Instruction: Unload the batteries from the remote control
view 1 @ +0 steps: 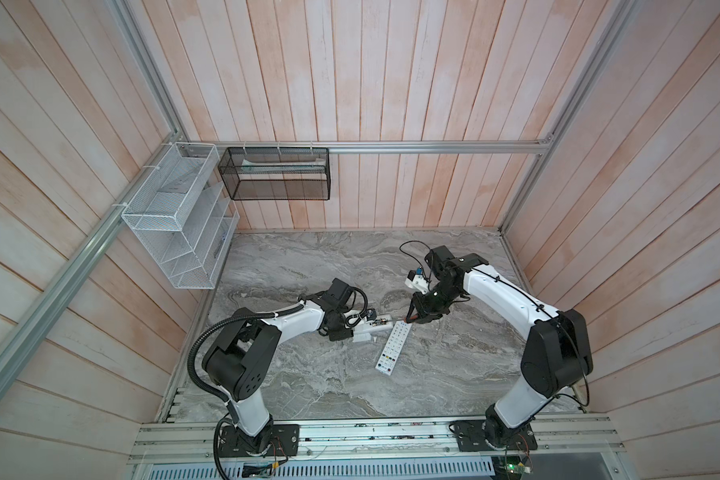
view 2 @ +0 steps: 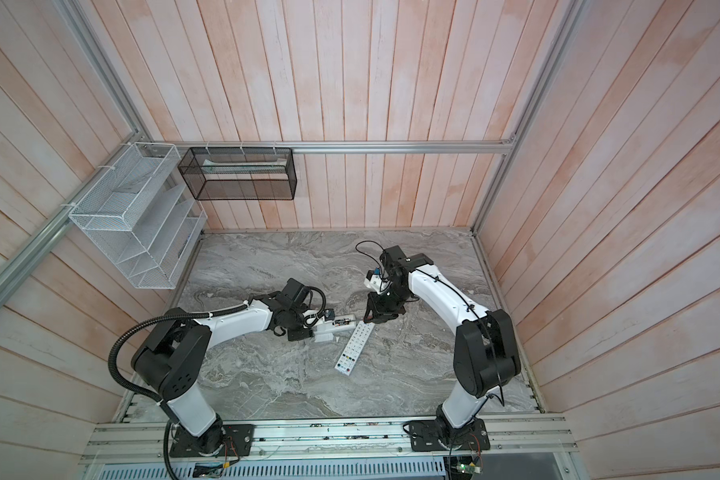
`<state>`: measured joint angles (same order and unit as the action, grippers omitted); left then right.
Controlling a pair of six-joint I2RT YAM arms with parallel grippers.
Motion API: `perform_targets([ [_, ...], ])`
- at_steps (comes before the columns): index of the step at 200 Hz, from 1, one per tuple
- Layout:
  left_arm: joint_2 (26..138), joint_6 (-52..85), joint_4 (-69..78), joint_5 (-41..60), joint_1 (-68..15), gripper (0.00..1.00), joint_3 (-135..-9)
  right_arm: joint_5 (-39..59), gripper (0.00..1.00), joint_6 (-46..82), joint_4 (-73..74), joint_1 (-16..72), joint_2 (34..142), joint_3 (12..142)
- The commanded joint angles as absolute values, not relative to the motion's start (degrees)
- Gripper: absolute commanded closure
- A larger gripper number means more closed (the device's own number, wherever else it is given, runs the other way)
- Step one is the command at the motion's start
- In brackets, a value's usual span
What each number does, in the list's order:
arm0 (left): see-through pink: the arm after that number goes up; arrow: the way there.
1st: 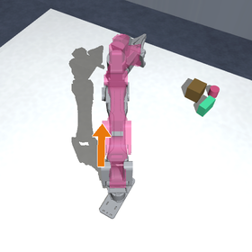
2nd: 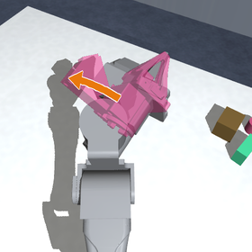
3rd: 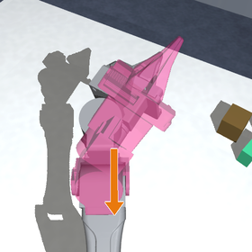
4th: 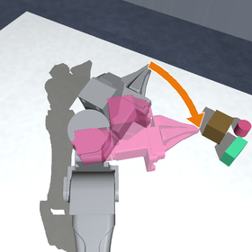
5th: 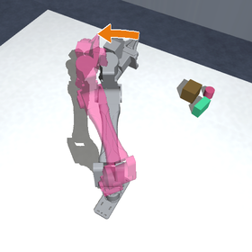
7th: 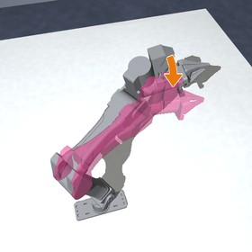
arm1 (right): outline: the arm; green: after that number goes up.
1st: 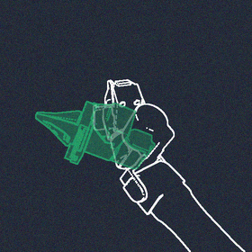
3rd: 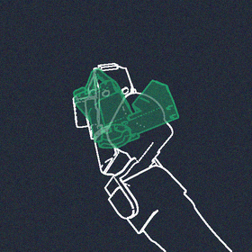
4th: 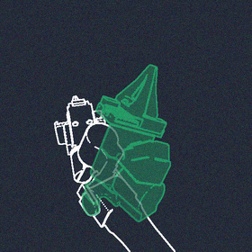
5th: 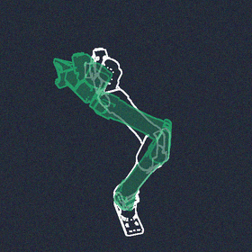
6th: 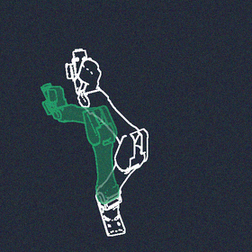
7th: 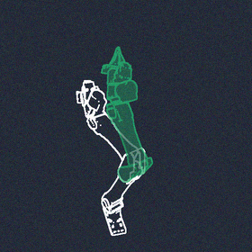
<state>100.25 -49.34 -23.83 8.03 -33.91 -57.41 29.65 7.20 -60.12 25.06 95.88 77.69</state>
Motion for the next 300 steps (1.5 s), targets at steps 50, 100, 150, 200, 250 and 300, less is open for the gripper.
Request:
perform_targets([
  [50, 101.9, -49.7, -27.2, 12.6, -35.4, 0.77, -56.6, 37.2, 1.00, 4.1, -57.7, 29.1, 94.0, 80.0],
  [100, 102.9, -49.1, -27.4, 11.2, -35.4, 0.79, -57.3, 35.8, 1.00, 4.4, -58.8, 29.3, 93.3, 81.2],
  [150, 103.0, -48.9, -27.2, 9.5, -35.2, 0.79, -57.0, 33.5, 1.00, 5.2, -60.3, 29.2, 92.3, 82.2],
  [200, 102.9, -48.7, -27.2, 9.8, -35.2, 0.79, -57.1, 27.6, 1.00, 6.4, -62.3, 28.4, 93.3, 83.9],
  [250, 102.4, -48.9, -27.3, 10.4, -35.2, 0.79, -56.9, 28.1, 1.00, 7.6, -64.2, 25.1, 94.1, 82.2],
  [300, 102.0, -48.8, -26.9, 10.3, -35.1, 0.79, -56.6, 27.3, 1.00, 7.7, -64.3, 25.1, 95.3, 80.8],
])
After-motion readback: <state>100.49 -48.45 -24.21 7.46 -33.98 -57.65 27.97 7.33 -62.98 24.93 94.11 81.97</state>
